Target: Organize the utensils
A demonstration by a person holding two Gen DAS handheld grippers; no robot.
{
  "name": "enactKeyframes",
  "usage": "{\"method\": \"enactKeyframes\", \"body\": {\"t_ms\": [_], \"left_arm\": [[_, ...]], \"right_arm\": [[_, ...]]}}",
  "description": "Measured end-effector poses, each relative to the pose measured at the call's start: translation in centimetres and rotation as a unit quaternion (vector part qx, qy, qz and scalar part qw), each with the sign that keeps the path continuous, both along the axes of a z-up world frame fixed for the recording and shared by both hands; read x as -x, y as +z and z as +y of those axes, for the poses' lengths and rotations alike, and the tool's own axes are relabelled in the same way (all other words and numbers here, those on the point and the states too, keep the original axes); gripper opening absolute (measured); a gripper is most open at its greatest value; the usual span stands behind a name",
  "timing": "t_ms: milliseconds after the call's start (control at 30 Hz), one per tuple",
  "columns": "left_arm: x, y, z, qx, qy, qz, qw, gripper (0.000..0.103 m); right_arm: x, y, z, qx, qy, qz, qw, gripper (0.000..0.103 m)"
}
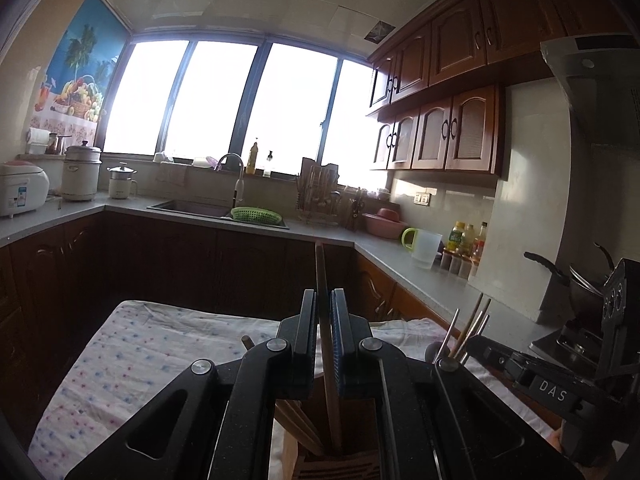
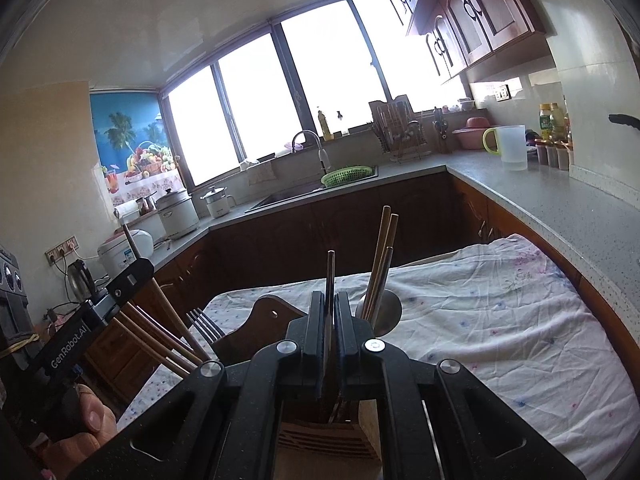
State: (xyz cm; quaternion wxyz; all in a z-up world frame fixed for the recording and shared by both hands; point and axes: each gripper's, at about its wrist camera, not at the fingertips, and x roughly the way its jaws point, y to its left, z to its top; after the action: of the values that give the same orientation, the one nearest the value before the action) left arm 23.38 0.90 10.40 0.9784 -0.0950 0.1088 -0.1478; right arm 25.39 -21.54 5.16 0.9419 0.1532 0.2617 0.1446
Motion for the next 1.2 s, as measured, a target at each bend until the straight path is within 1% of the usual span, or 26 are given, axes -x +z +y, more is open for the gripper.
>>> {"method": "enactKeyframes", "body": {"t_ms": [33, 67, 100, 133, 200, 267, 300, 367, 400, 433, 467, 533, 700, 833, 900, 1033, 1100, 1133, 1167, 1200], "left_arm": [[0.1, 0.1, 0.1, 0.003, -0.003, 0.002, 1.0000, 0.017], [0.3, 0.3, 0.3, 0.006, -0.001, 0.000, 1.0000, 0.027], [0.7, 0.4, 0.5, 0.008, 0.002, -0.003, 1.0000, 0.034], [1.1, 0.6, 0.6, 0.012, 0.003, -0.006, 0.9999, 0.038], [2.0, 1.0, 1.0, 0.015, 0.006, -0.012, 0.9998, 0.041], [3.0, 1.3, 1.5, 0.018, 0.012, -0.018, 0.9996, 0.049], [3.5, 1.4, 1.8, 0.021, 0.016, -0.018, 0.9995, 0.051], [4.7, 1.1, 2.2, 0.033, 0.019, -0.016, 0.9991, 0.059], [5.4, 0.7, 2.2, 0.036, 0.023, -0.013, 0.9990, 0.062], [5.9, 0.5, 2.4, 0.037, 0.028, -0.010, 0.9989, 0.068], [6.6, 0.0, 2.4, 0.037, 0.035, -0.007, 0.9987, 0.073], [8.0, -0.8, 2.5, 0.040, 0.045, 0.003, 0.9982, 0.079], [10.9, -2.7, 2.0, 0.050, 0.050, 0.045, 0.9965, 0.081], [13.4, -2.6, 2.1, 0.045, 0.055, 0.068, 0.9951, 0.081], [14.5, -2.2, 2.1, 0.043, 0.056, 0.077, 0.9946, 0.081], [17.3, -1.0, 2.2, 0.036, 0.055, 0.075, 0.9950, 0.081], [18.9, -0.6, 2.3, 0.026, 0.055, 0.070, 0.9957, 0.084], [19.7, -0.6, 2.2, 0.018, 0.058, 0.066, 0.9960, 0.089], [20.5, -0.6, 2.1, 0.010, 0.062, 0.059, 0.9963, 0.097], [21.3, -0.6, 1.9, 0.003, 0.067, 0.051, 0.9965, 0.102]], "right_arm": [[0.1, 0.1, -0.1, -0.003, 0.000, -0.001, 1.000, 0.010], [0.3, 0.2, -0.3, -0.006, -0.001, -0.001, 1.000, 0.010], [0.5, 0.4, -0.5, -0.009, -0.004, -0.003, 1.000, 0.013], [0.8, 0.6, -0.7, -0.014, -0.006, -0.006, 1.000, 0.022], [1.4, 1.2, -1.2, -0.018, -0.014, -0.014, 1.000, 0.031], [2.1, 1.9, -1.8, -0.024, -0.022, -0.024, 0.999, 0.033], [2.5, 2.2, -2.1, -0.028, -0.025, -0.027, 0.999, 0.035], [3.3, 2.6, -2.7, -0.033, -0.031, -0.033, 0.998, 0.040], [3.8, 2.7, -3.0, -0.036, -0.033, -0.036, 0.998, 0.047], [4.3, 2.6, -3.1, -0.037, -0.035, -0.037, 0.998, 0.054], [4.7, 2.5, -3.3, -0.038, -0.035, -0.036, 0.998, 0.058], [5.8, 1.8, -3.4, -0.043, -0.033, -0.031, 0.998, 0.078], [8.9, -0.6, -3.4, -0.052, -0.030, -0.012, 0.998, 0.088], [11.7, -1.9, -3.4, -0.059, -0.029, 0.002, 0.998, 0.089], [13.0, -2.1, -3.5, -0.064, -0.026, 0.003, 0.998, 0.089], [15.1, -1.2, -3.1, -0.062, -0.016, -0.003, 0.998, 0.089], [16.1, -0.2, -2.6, -0.054, -0.014, -0.012, 0.998, 0.089], [16.7, 0.3, -2.4, -0.046, -0.015, -0.019, 0.999, 0.089], [17.4, 0.8, -2.2, -0.038, -0.016, -0.028, 0.999, 0.091], [18.2, 1.1, -1.9, -0.028, -0.020, -0.038, 0.999, 0.099]]}}
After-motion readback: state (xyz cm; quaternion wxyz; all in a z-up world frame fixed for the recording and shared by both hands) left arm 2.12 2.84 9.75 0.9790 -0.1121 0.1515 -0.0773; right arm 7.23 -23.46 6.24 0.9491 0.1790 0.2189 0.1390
